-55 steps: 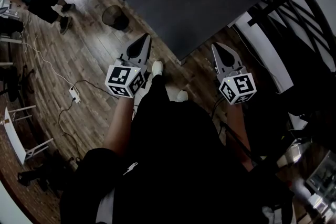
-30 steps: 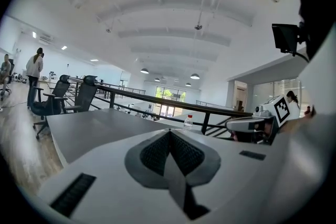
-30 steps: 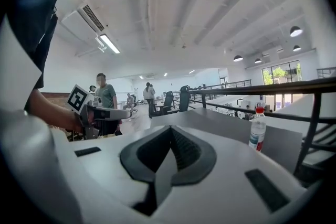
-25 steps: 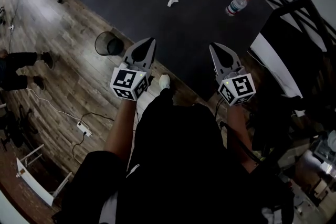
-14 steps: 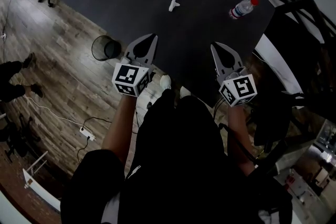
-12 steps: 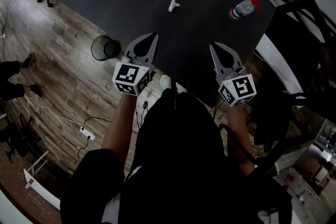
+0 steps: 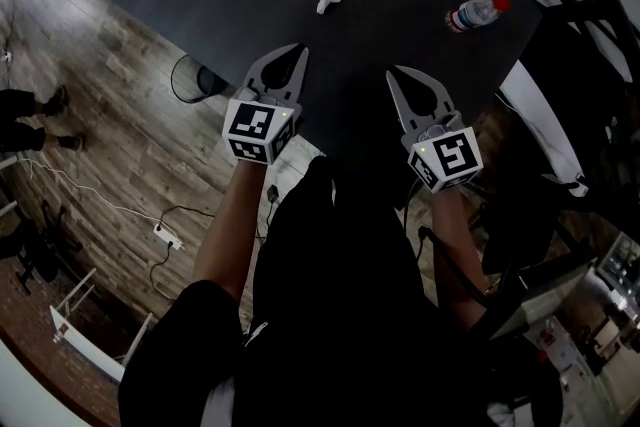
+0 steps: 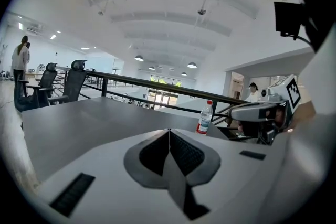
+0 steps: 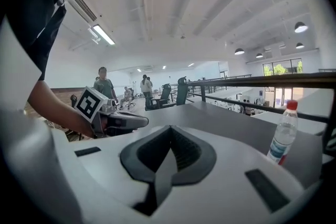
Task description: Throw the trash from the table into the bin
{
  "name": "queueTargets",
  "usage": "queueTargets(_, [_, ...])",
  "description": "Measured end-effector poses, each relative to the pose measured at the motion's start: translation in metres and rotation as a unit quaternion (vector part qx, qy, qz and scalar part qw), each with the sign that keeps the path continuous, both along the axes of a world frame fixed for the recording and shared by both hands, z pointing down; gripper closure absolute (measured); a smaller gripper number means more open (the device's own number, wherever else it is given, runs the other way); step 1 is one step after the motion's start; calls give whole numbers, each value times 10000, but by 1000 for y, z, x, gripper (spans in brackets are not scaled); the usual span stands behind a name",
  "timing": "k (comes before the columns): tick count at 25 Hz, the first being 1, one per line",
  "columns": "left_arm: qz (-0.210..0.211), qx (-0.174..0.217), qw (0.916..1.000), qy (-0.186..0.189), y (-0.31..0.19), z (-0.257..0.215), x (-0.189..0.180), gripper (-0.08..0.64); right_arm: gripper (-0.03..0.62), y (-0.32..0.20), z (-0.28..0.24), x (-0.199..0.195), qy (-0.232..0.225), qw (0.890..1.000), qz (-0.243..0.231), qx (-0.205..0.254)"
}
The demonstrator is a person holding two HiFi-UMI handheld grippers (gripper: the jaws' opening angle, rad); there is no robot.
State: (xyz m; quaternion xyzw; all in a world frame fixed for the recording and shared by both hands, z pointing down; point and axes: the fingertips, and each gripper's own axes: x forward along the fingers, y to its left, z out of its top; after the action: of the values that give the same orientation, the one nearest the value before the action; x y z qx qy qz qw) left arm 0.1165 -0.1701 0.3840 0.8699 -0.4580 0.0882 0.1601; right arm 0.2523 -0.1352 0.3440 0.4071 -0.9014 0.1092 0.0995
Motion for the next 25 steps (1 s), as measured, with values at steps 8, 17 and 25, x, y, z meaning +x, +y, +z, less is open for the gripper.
queueTargets(8, [-74, -236, 9996, -105, -42, 41, 16, 542, 586, -32, 30, -12, 57, 9996, -228, -123])
queueTargets(17, [-159, -636, 9963, -555, -83, 103, 28, 429, 586, -53, 57, -14, 73, 9989, -352, -313])
queueTargets(25, [-239, -900, 9898, -1079, -107, 146, 29, 422, 586, -56, 68, -15, 104, 9983, -399, -406])
